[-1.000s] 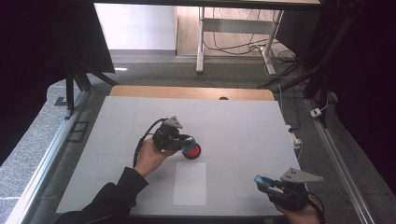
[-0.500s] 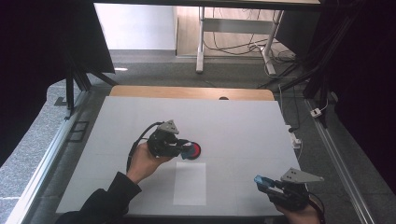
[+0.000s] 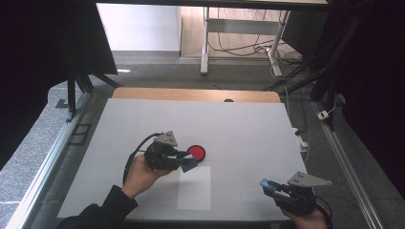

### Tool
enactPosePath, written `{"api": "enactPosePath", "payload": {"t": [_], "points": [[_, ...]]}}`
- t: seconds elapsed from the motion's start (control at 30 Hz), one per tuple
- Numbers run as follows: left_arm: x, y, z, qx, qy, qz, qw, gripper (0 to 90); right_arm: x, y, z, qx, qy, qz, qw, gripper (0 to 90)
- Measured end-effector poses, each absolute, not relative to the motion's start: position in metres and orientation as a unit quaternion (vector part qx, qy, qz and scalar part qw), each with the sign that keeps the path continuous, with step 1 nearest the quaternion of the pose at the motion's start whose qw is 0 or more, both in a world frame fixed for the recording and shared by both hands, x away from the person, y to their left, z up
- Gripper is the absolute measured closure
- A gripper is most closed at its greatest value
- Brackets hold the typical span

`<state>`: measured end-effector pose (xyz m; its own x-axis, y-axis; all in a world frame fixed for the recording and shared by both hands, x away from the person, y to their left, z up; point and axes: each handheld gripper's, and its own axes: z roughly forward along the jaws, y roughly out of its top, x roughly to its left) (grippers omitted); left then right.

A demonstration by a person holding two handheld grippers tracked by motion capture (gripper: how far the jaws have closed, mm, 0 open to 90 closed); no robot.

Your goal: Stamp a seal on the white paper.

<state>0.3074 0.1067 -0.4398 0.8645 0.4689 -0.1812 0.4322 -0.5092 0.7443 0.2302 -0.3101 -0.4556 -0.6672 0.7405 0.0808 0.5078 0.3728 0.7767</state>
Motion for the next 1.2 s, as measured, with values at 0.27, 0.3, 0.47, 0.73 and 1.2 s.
{"api": "enactPosePath", "payload": {"t": [0.27, 0.3, 0.47, 0.73, 1.2], "points": [[0.299, 0.102, -0.443, 0.867, 0.253, 0.013, 0.429, 70.3, 0.231, -0.310, -0.456, 0.384, 0.817, 0.406, 0.143, 68.6], [0.298, 0.100, -0.444, 0.868, 0.251, 0.012, 0.429, 70.3, 0.231, -0.310, -0.456, 0.384, 0.817, 0.406, 0.143, 68.5], [0.294, 0.093, -0.450, 0.876, 0.245, 0.012, 0.416, 70.3, 0.230, -0.310, -0.456, 0.385, 0.816, 0.407, 0.143, 68.6], [0.293, 0.084, -0.466, 0.883, 0.247, 0.007, 0.400, 70.4, 0.231, -0.310, -0.456, 0.387, 0.815, 0.406, 0.142, 68.6], [0.297, 0.071, -0.490, 0.894, 0.260, 0.018, 0.366, 70.4, 0.231, -0.310, -0.456, 0.388, 0.815, 0.406, 0.142, 68.6]]}}
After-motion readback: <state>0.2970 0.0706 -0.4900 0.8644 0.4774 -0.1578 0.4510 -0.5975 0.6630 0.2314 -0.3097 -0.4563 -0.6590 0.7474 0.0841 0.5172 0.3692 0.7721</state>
